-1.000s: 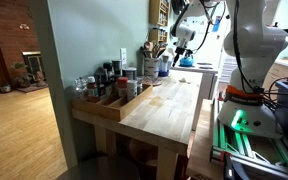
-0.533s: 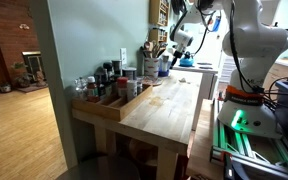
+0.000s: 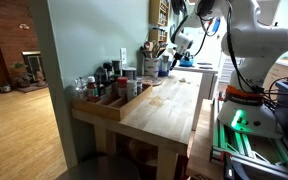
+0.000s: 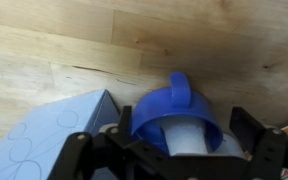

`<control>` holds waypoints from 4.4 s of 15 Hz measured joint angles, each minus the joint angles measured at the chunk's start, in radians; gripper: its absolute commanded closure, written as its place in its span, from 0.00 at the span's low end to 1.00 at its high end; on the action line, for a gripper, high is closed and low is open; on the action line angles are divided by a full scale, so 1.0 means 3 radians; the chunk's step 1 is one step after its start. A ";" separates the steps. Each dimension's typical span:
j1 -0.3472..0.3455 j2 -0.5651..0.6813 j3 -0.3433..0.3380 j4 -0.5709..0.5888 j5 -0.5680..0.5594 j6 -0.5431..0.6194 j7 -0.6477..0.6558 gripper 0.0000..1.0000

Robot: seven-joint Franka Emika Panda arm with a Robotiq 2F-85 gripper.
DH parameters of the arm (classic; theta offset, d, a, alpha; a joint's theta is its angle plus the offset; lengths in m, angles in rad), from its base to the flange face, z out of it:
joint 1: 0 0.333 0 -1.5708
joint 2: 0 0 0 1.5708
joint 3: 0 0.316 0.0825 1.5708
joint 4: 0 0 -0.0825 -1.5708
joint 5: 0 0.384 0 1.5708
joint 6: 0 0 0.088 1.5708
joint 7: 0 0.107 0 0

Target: Move the blue plate with the bottle in it to the left

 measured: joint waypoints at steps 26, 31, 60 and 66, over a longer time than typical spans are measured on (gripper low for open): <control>-0.0163 0.0303 0.0244 0.0324 -0.0430 -0.0020 -0.0046 0.95; -0.0249 0.0302 0.0300 0.0333 -0.0432 -0.0112 -0.0138 0.95; -0.0440 -0.0777 0.0263 -0.0811 -0.0646 -0.0666 -0.2020 0.95; -0.0199 -0.1290 0.0135 -0.1437 -0.0662 -0.0656 -0.2278 0.95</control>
